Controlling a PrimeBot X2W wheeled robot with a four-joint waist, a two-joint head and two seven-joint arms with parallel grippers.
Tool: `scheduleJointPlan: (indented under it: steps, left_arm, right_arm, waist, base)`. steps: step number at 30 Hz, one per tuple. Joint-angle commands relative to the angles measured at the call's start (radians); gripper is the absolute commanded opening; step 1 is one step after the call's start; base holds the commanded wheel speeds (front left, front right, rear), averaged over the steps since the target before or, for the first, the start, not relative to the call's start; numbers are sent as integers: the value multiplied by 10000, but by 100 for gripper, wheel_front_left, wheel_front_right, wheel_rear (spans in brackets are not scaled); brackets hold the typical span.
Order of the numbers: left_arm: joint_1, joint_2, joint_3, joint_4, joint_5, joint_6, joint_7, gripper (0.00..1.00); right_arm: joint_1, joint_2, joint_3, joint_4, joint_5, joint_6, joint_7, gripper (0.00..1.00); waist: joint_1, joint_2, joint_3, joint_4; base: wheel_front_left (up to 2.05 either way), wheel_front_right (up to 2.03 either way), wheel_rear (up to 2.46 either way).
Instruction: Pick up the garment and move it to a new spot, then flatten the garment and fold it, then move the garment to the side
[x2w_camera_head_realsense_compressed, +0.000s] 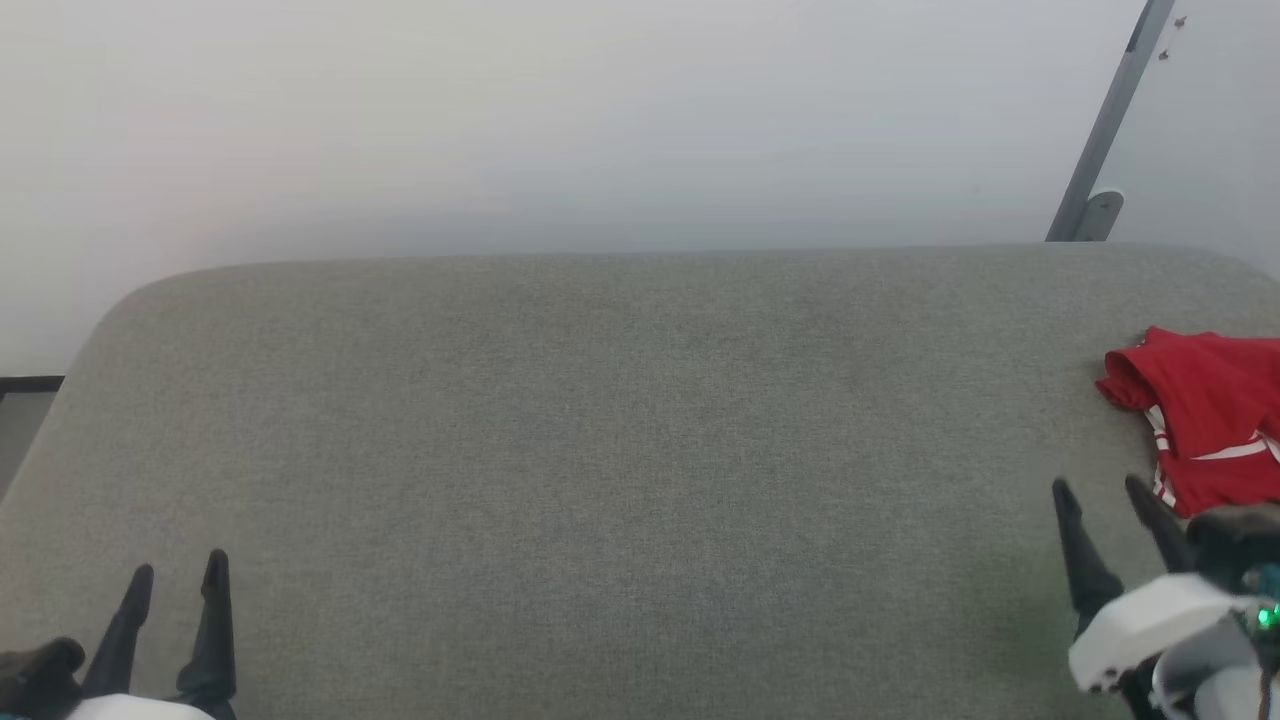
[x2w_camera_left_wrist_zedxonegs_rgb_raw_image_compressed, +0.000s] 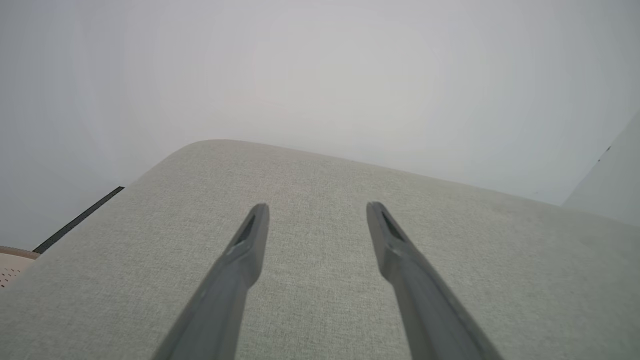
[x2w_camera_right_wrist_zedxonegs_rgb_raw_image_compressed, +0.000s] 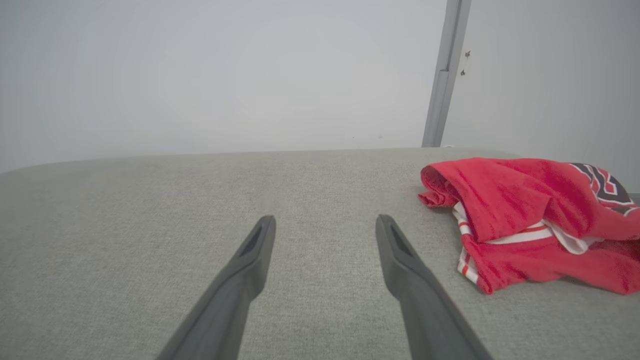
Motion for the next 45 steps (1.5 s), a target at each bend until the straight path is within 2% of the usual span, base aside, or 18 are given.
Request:
scheduleJointPlan:
  steps: [1,8,18,45]
  left_arm:
    - [174,-111,87,-90,161,-7,-35,100]
    - [361,-176,13,-184,176,-7,-35,100]
    - [391,-154,-142,-232,230,-7,-35,100]
    - [458,-192,-276,-361,362,-7,-35,100]
  right_arm:
    - [367,200,-194,-285,-210,1,-43,100]
    - [1106,686,-593,-940,-520,1,-46,100]
    - [1466,972,-773,-1475,-767,1,-32,100]
    - [1524,967,-898,-1921,-858,1,-13,100]
  waist:
    - [0,-1,-4,-2]
    - [0,-1,13,-17]
    - [0,-1,42,-48]
    - [0,-1,174,39]
  base:
    - [0,0,0]
    - [0,0,0]
    - [0,0,0]
    - [0,0,0]
